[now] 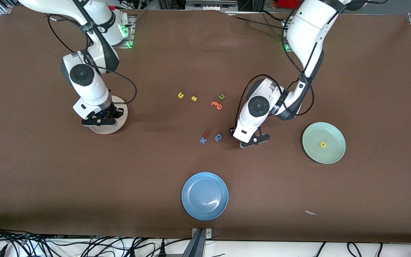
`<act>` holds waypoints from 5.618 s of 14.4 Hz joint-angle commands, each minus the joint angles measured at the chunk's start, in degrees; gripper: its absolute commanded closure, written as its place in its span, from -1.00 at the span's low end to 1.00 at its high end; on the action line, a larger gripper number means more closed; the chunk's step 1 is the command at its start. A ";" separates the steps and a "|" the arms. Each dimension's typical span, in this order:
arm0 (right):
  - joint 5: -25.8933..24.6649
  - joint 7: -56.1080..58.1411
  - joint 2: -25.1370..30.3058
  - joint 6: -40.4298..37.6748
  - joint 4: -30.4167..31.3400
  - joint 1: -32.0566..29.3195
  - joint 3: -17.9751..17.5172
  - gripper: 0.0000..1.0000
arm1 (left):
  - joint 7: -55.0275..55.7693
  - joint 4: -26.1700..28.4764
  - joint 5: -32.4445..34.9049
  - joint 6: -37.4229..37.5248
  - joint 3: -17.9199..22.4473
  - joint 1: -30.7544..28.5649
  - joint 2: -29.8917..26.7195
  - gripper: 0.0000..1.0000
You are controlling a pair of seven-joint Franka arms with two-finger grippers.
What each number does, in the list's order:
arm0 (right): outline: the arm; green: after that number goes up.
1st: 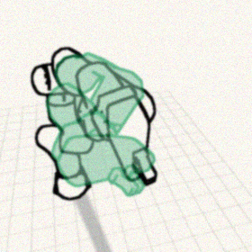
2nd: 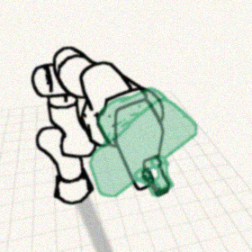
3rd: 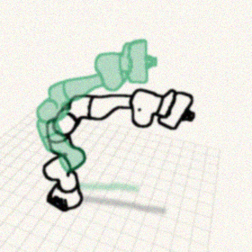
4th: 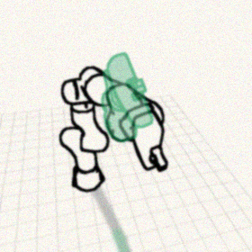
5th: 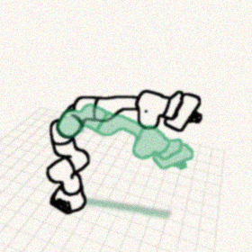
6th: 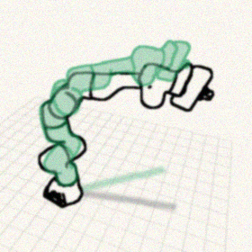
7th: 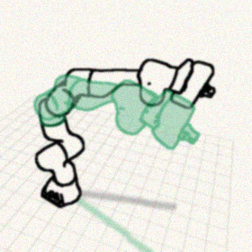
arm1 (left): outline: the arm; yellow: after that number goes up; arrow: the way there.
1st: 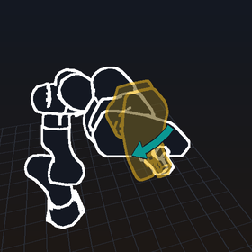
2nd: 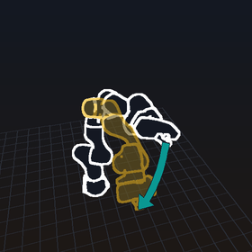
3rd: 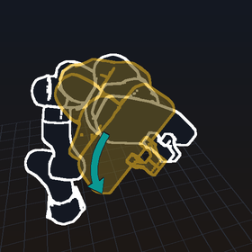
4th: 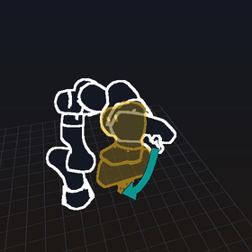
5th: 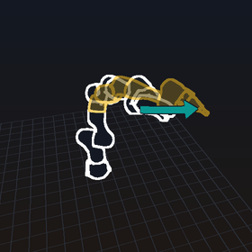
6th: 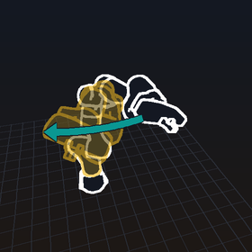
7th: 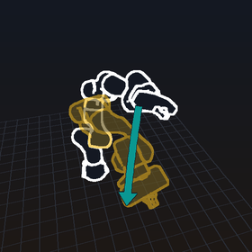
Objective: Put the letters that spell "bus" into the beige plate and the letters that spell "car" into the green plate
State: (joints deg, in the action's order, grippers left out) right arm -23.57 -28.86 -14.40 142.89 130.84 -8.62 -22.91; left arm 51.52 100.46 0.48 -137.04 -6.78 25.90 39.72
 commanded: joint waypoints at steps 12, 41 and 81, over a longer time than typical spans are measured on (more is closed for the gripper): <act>4.06 -19.36 0.43 0.98 1.61 4.03 -8.90 -1.00 | 1.12 -2.64 1.81 0.10 0.63 0.47 1.50 0.47; -12.28 -54.11 -14.86 17.95 0.29 26.99 -0.73 -0.19 | -62.85 7.44 9.98 12.53 1.16 -28.79 -10.35 0.67; -17.55 -74.42 -7.65 11.88 12.60 32.09 -15.94 -0.84 | 3.23 25.13 19.56 -9.74 -23.72 -19.92 -11.42 -0.64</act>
State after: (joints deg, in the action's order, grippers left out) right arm -38.60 -101.57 -20.99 154.75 143.40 23.35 -38.94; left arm 52.72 126.98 17.69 -147.00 -30.88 5.15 27.10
